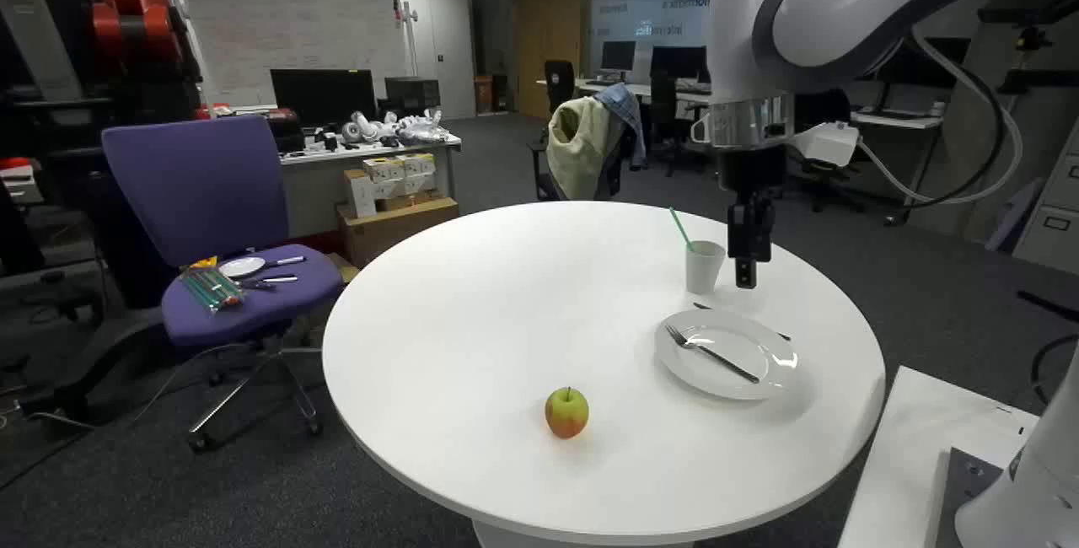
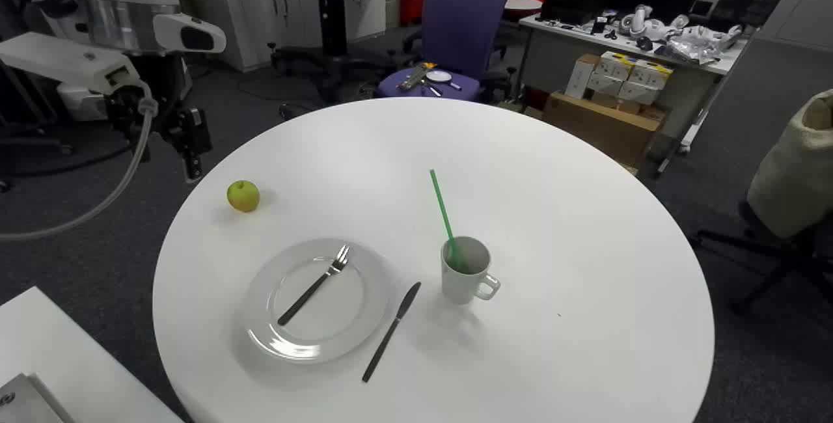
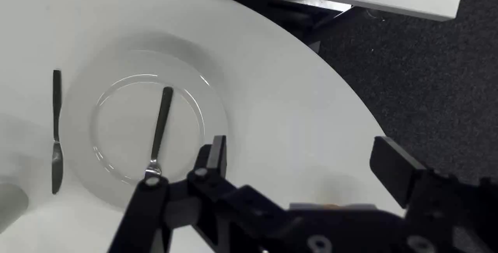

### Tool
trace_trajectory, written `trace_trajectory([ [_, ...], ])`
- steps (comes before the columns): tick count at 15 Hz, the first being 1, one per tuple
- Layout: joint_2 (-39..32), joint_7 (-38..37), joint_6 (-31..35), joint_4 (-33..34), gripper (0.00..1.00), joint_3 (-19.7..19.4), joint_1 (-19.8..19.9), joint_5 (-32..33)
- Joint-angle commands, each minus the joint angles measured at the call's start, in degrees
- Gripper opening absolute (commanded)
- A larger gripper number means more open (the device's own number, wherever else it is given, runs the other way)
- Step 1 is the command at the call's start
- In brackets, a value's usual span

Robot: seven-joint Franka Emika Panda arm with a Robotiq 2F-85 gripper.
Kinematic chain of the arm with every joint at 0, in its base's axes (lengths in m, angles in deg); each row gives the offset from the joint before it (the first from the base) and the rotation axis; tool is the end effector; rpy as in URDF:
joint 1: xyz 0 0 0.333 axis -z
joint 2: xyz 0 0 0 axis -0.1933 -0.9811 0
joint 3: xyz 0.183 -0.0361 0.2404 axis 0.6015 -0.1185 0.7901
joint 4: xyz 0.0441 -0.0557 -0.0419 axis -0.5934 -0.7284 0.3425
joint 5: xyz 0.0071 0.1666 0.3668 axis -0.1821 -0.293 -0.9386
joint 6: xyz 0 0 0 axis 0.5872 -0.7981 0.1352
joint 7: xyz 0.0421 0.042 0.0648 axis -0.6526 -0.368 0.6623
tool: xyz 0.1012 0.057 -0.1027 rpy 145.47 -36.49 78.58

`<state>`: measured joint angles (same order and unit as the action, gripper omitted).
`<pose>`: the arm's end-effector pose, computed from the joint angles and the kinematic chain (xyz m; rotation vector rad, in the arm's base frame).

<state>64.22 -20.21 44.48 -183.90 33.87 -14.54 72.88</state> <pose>0.3722 0.0231 0.3328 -3.0952 -0.2643 0.2982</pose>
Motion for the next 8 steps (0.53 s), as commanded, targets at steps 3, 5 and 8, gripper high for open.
trace_trajectory([
  [3,-0.07,0.03,-0.08,0.06,1.0,0.14,0.13,-0.06],
  [5,-1.23,0.98,1.15,0.57,1.0,-0.24,0.96,1.87],
  [8,-3.09,3.56,1.82,1.64,1.0,-1.79,2.57,5.95],
])
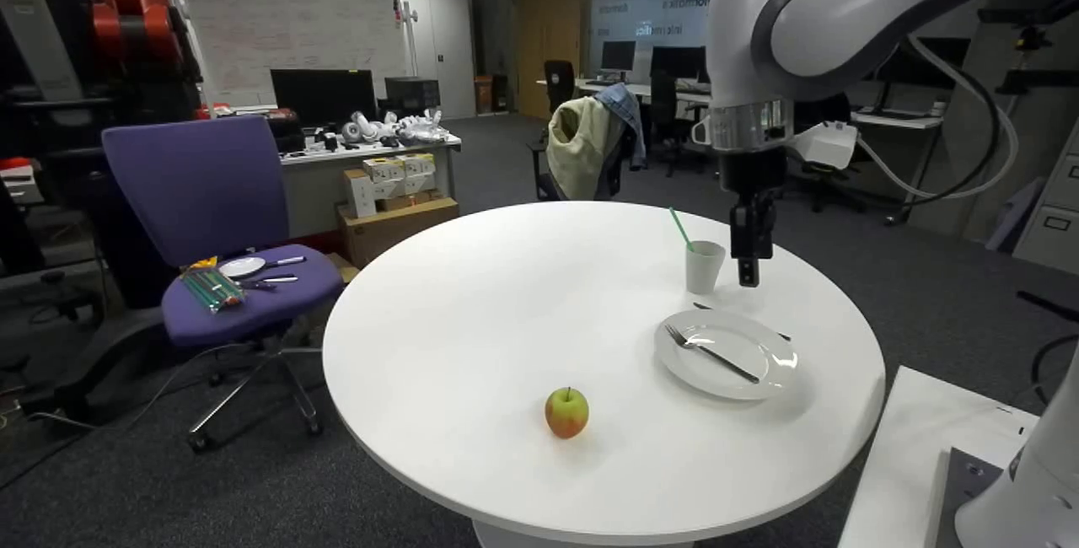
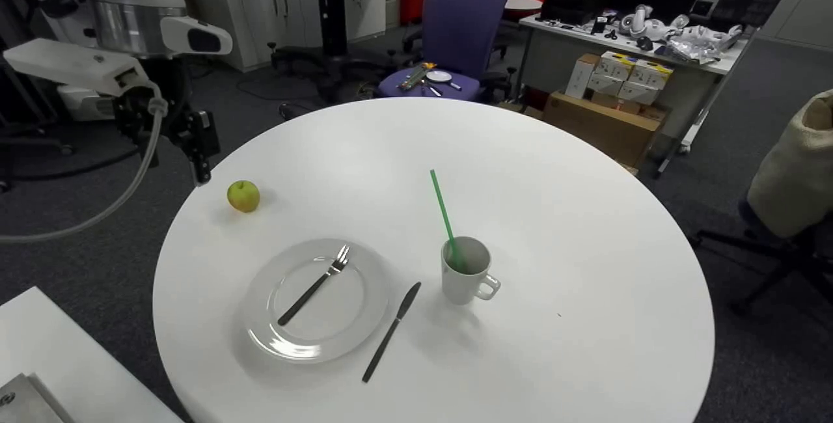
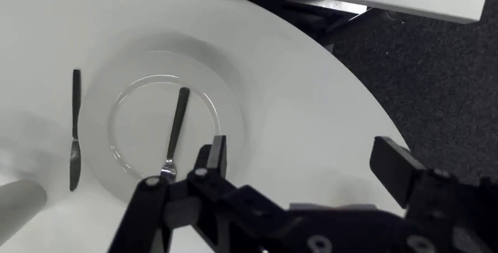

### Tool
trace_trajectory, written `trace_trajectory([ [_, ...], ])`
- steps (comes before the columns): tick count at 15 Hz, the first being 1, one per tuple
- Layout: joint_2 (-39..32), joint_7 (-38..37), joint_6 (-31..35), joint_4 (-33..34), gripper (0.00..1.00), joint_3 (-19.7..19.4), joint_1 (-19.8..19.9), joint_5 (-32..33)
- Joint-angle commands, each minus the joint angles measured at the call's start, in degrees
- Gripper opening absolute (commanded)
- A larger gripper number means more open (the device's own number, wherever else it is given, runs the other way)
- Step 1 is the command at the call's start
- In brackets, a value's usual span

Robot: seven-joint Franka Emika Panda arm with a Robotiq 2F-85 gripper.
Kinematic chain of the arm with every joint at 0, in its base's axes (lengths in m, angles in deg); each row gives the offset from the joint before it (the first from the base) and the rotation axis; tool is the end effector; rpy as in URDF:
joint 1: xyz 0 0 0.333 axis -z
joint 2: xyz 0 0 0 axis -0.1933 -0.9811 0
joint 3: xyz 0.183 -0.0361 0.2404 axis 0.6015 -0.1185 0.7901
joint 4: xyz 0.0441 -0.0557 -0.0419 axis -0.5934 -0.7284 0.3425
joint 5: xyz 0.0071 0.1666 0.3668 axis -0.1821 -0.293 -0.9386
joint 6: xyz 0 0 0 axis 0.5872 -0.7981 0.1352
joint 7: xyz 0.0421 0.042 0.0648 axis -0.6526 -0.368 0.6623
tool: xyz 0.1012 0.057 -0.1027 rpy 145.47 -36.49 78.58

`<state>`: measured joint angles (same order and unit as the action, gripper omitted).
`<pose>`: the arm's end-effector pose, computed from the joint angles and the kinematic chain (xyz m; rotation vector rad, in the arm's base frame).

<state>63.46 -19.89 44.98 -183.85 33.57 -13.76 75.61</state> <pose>0.3745 0.0111 0.3288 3.0971 0.2789 -0.3065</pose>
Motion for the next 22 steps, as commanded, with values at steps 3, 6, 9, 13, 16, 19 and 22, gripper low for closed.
trace_trajectory([
  [3,-4.44,6.92,3.56,2.54,1.0,-4.37,3.62,5.87],
  [6,-7.09,10.47,6.9,3.84,1.0,-7.54,5.29,6.02],
  [9,-9.98,12.63,9.96,5.33,1.0,-10.14,6.47,3.96],
  [13,-13.31,13.31,11.13,7.22,1.0,-11.8,7.75,3.45],
  [16,-15.25,13.32,11.02,8.64,1.0,-12.49,8.81,3.04],
  [19,-16.3,13.37,10.61,9.95,1.0,-12.9,9.65,1.96],
  [22,-15.7,11.3,10.38,8.26,1.0,-11.83,9.7,3.39],
])
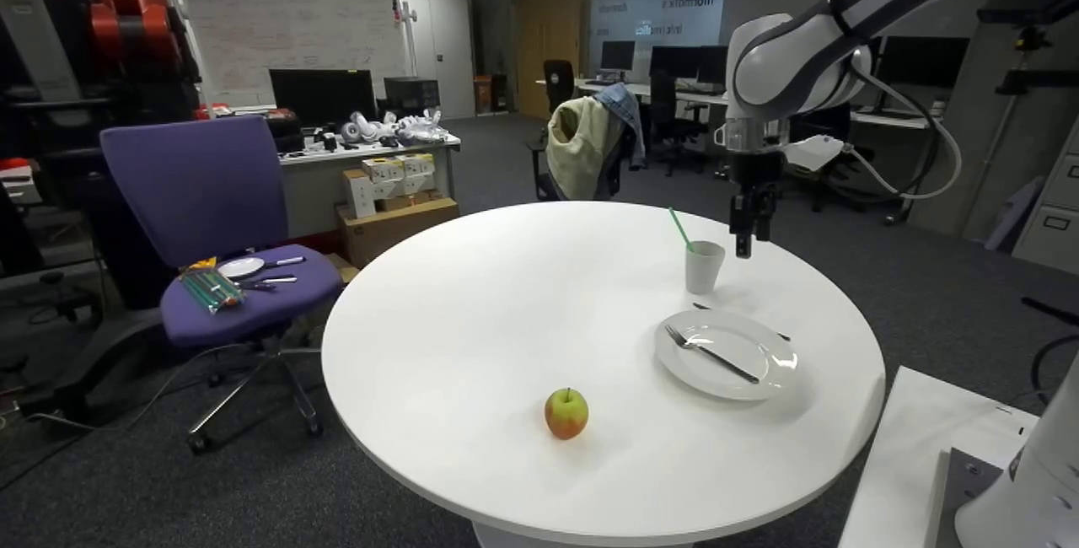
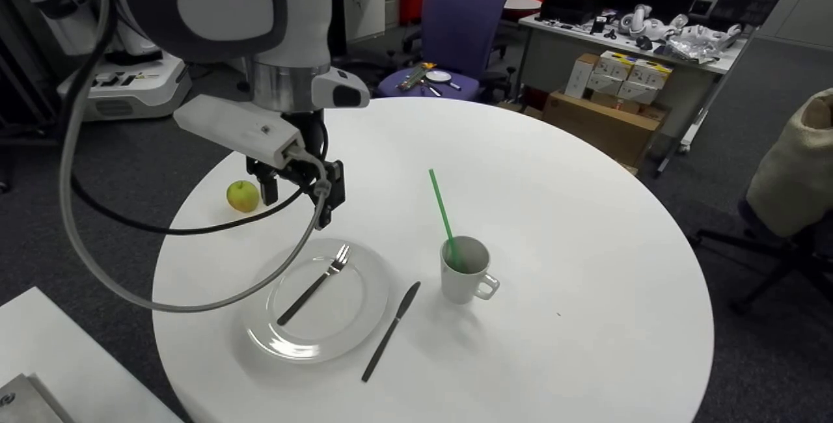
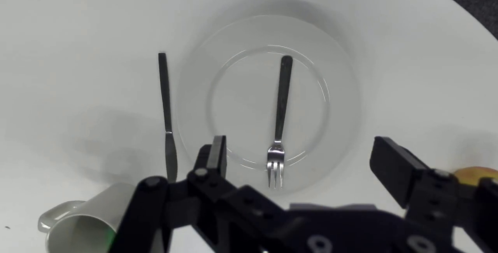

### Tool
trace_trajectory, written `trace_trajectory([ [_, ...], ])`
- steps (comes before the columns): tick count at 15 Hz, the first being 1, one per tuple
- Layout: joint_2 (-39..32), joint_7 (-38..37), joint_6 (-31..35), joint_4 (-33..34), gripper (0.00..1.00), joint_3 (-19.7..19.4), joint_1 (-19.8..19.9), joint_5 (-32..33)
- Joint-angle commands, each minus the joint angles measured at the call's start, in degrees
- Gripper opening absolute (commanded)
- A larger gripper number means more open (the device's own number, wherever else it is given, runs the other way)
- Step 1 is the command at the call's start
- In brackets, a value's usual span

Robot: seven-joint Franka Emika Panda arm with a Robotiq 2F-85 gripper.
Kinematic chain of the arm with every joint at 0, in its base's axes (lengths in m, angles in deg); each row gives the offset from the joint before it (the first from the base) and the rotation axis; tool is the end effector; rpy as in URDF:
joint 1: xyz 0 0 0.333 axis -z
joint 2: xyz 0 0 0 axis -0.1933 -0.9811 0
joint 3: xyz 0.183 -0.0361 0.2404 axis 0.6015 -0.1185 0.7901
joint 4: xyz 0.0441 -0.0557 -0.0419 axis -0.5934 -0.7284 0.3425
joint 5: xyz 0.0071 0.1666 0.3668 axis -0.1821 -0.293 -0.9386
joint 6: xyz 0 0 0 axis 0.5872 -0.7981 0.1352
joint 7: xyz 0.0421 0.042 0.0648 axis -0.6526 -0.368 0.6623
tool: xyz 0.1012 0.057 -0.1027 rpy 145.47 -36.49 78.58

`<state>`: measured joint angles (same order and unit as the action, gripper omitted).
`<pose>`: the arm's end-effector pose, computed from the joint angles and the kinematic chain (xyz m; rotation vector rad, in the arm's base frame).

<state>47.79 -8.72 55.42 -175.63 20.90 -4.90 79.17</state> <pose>0.4206 -0.1524 0.2864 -3.1195 -0.0706 0.2353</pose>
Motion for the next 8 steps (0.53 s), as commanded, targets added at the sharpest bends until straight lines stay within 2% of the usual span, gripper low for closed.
trace_trajectory([
  [1,-0.13,0.11,-0.06,0.01,1.0,0.9,0.83,-0.18],
  [5,-0.14,0.07,-0.06,-0.01,1.0,1.1,0.78,-0.17],
  [8,-1.72,-2.66,3.56,0.09,1.0,1.1,1.32,0.97],
])
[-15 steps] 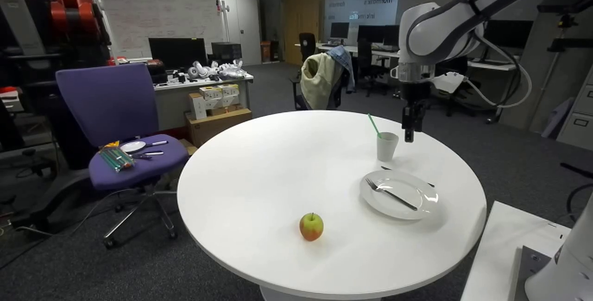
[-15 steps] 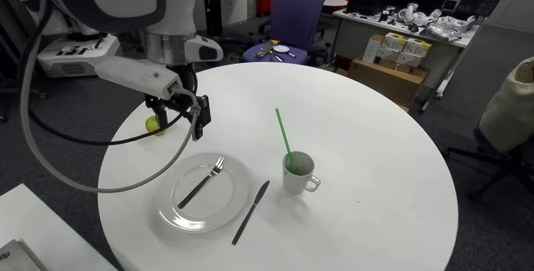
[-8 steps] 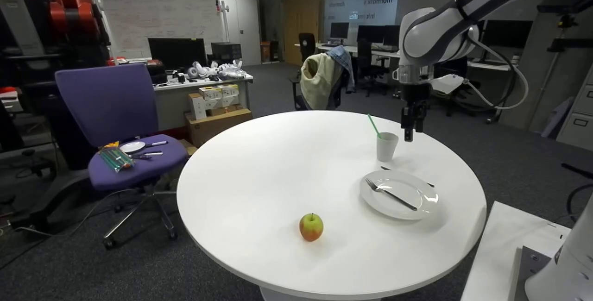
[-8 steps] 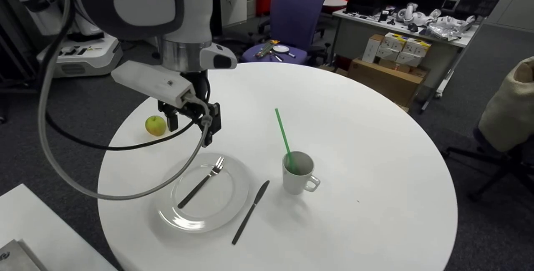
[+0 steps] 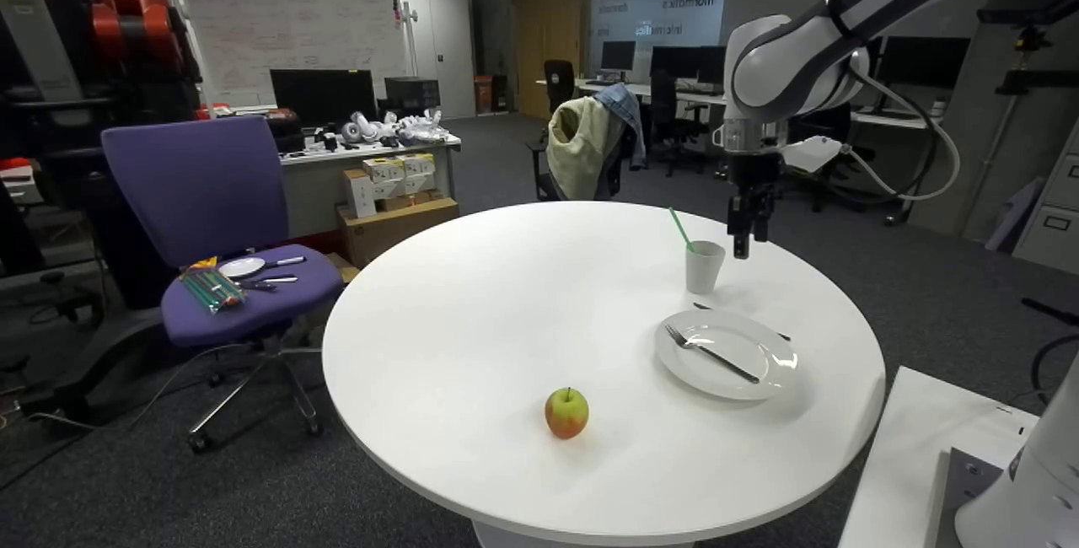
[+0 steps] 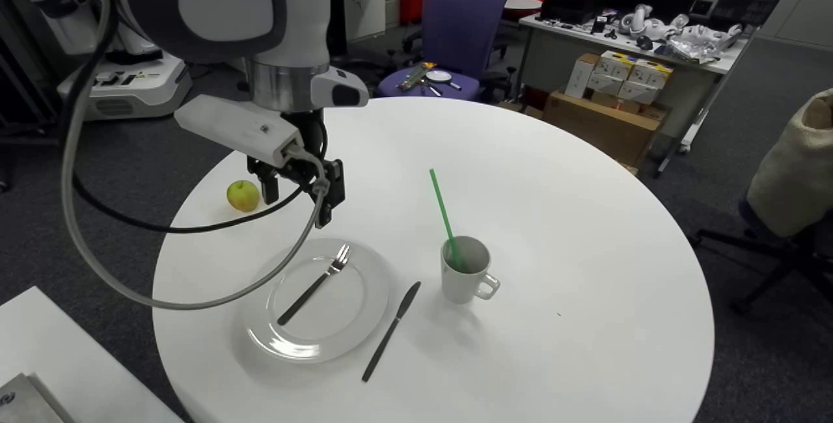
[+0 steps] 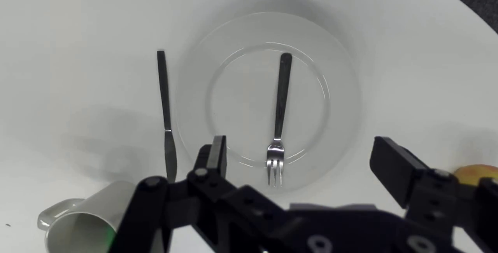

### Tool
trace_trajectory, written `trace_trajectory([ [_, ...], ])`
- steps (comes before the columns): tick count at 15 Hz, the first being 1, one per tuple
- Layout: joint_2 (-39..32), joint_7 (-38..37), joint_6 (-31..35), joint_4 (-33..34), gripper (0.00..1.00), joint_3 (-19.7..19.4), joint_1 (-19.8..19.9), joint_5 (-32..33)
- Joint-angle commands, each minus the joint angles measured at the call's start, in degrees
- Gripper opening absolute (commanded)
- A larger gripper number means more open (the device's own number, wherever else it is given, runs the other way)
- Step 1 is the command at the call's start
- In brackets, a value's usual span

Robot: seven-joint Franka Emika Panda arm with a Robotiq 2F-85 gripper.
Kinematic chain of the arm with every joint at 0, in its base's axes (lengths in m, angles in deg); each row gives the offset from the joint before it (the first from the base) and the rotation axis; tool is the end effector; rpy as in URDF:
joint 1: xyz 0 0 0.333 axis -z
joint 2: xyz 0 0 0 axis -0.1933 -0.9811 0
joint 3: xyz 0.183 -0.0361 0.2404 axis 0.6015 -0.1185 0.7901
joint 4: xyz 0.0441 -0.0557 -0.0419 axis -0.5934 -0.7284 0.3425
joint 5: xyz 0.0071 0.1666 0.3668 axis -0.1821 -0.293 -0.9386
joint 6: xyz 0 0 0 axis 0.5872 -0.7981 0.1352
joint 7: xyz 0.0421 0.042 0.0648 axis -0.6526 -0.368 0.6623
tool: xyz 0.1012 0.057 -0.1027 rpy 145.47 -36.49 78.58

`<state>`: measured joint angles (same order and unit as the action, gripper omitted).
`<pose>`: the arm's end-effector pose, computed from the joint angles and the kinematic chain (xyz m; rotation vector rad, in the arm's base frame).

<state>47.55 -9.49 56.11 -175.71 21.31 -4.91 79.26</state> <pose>0.4229 -0.1499 0.2849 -3.1266 -0.0629 0.2273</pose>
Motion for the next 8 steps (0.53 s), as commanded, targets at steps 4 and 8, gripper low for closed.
trace_trajectory([
  [4,-5.06,-3.22,4.24,1.33,1.0,-0.44,3.22,1.64],
  [8,-10.28,-1.84,3.03,4.13,1.0,-1.86,5.53,0.85],
])
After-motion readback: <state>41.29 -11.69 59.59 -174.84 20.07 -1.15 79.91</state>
